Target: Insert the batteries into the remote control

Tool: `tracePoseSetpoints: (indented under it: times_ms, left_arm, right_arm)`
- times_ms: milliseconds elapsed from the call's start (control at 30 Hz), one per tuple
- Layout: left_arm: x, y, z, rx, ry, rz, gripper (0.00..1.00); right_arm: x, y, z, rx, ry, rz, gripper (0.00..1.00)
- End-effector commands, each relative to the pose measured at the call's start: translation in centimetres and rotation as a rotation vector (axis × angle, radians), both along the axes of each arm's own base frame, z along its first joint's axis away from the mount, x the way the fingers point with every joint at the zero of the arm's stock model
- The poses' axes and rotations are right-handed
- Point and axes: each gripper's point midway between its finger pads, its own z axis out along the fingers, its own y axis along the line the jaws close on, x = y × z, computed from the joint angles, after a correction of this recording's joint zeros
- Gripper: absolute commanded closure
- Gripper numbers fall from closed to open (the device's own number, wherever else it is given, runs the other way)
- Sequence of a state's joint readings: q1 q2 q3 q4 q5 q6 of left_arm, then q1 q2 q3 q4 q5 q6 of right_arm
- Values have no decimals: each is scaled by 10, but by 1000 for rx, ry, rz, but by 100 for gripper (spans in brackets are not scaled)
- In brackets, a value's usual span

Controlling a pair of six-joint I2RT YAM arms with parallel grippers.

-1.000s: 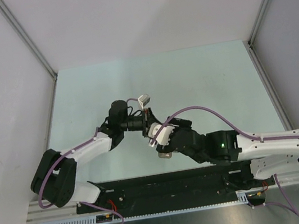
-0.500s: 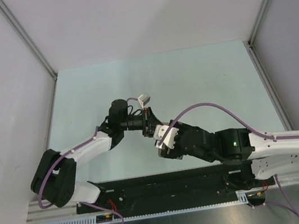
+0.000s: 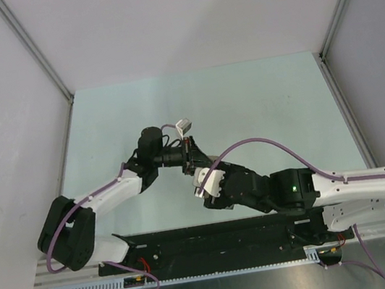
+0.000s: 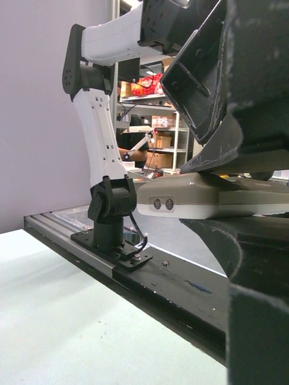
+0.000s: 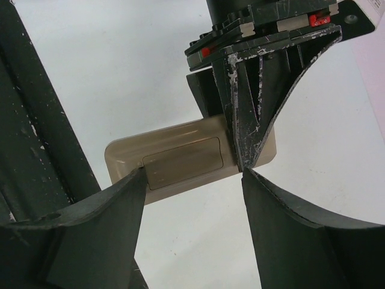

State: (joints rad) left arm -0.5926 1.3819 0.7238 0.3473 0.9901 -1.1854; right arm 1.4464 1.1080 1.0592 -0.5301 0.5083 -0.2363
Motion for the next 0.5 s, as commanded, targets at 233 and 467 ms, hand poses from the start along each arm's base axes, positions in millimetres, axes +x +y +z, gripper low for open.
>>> tracePoseSetpoints:
  times_ms: [233, 467]
  left_arm:
    - [-1, 1, 37, -66, -65, -10, 100]
    - [0, 0, 32, -55, -56, -9, 100]
  right_arm:
    - [-4, 6, 12, 27, -10, 13, 28]
    - [-4, 3, 18, 46, -20, 9, 28]
